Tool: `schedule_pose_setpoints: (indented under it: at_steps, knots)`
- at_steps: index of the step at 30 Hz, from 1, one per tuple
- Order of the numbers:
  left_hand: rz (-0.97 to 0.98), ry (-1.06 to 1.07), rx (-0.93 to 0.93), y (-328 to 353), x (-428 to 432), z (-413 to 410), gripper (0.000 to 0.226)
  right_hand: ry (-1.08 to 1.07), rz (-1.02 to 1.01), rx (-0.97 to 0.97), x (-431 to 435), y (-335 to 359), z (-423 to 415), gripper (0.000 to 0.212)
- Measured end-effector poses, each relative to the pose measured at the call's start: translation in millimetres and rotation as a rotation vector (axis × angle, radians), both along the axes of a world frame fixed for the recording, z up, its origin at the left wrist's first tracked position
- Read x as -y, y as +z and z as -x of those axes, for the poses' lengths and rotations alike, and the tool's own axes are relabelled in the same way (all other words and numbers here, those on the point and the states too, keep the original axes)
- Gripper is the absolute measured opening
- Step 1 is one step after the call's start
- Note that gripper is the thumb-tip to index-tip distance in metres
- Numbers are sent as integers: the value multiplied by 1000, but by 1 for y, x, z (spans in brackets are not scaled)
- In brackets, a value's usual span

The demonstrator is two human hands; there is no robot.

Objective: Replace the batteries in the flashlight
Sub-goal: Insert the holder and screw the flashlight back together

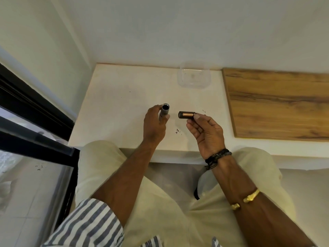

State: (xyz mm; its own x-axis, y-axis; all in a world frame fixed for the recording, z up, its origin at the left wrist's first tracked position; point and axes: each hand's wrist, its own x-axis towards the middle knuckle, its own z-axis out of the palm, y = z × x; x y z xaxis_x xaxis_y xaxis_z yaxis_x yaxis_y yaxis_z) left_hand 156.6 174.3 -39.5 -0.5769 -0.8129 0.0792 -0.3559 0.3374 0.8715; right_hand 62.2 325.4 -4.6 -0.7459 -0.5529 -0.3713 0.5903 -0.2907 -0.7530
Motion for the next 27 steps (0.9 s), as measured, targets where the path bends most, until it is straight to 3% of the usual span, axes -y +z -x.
schedule_pose_setpoints:
  at_steps: [5,12,19,27]
  knots:
    - [88,-94,-2,12,-6,-5,23,-60,-52,-123,1,2,1,12]
    - [326,-207,199,21,-25,-10,31,-105,-218,-482,-3,5,5,14]
    - [375,-252,279,28,-31,-16,32,7,-433,-833,-8,7,5,10]
    - [396,-262,286,32,-35,-15,34,79,-566,-1047,-1,-4,-4,9]
